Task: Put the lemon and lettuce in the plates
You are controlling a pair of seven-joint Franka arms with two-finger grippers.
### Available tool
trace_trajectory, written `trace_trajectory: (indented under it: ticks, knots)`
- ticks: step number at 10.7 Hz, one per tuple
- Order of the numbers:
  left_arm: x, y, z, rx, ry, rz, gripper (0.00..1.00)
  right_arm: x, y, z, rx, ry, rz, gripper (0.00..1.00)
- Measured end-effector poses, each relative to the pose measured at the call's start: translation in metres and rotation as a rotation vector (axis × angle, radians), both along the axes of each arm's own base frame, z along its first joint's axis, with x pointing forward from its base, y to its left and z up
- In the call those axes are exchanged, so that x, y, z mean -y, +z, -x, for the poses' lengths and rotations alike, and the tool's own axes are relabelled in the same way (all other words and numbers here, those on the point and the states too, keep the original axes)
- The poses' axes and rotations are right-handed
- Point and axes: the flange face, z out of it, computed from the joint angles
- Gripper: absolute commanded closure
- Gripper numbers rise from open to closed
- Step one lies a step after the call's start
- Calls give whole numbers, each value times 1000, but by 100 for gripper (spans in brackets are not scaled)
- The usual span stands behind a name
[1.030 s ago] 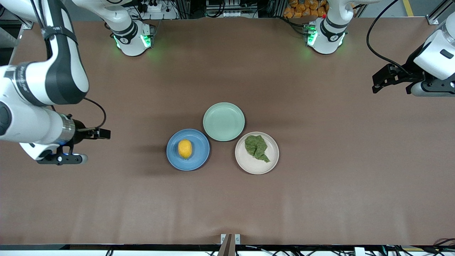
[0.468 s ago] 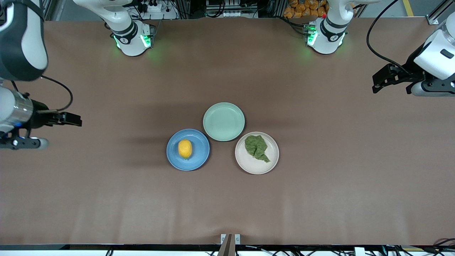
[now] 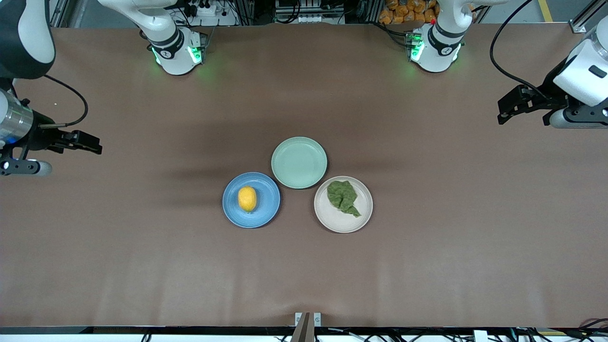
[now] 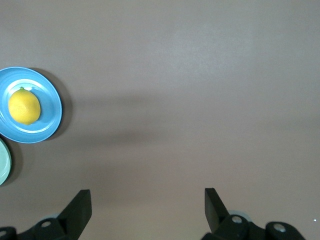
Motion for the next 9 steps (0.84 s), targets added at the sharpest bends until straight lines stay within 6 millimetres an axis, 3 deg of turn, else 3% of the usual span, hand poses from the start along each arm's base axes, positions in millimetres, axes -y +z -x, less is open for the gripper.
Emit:
trace_trajectory:
  ticks: [6,9]
  knots:
    - [0,0,0,1,0,0,0,17,10,27,34,-30,-4,0]
    - [-1,1,0,2,1,0,0,12,-8,40,53,-21,-5,0]
